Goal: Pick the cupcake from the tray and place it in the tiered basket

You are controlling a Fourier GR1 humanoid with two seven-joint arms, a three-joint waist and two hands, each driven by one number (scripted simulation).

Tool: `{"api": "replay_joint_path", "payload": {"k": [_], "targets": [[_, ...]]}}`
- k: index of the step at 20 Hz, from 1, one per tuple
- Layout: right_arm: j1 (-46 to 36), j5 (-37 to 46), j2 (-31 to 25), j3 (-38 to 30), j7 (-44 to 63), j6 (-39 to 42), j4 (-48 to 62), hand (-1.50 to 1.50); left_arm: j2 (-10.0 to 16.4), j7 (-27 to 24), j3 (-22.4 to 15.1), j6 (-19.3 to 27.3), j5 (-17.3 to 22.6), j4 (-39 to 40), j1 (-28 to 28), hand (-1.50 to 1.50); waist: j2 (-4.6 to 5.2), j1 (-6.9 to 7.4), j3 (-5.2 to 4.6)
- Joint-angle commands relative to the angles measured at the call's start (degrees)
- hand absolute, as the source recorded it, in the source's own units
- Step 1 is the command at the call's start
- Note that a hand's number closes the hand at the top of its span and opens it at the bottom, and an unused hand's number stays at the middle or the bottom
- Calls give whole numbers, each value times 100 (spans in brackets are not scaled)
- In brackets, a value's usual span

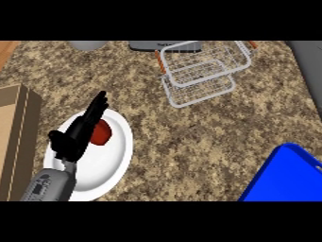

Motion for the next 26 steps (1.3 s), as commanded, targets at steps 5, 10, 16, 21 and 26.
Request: {"api": "replay_joint_path", "payload": {"k": [5,10,16,21,26], "targets": [[-356,281,625,-2,-542,-292,1001,150,-234,-112,-42,100,-201,265,-25,0,14,-44,-8],[-649,27,970,-332,-253,-277,1420,150,-32,-64,85,-186,-33,6,184,0,17,-11,-9],[-816,-636,1127,-929,1326,205,2013,150,-178,84,-109,27,-239,-229,364,0,-23,-35,-8],[-790,-1192,1058,-1420,1736,388,1929,-150,-161,34,22,-41,-174,-174,410,0,-38,-125,-6],[-608,-1104,836,-1541,1262,-535,1673,-150,-111,-123,114,-142,-180,-143,287,0,-8,-82,-6]]}}
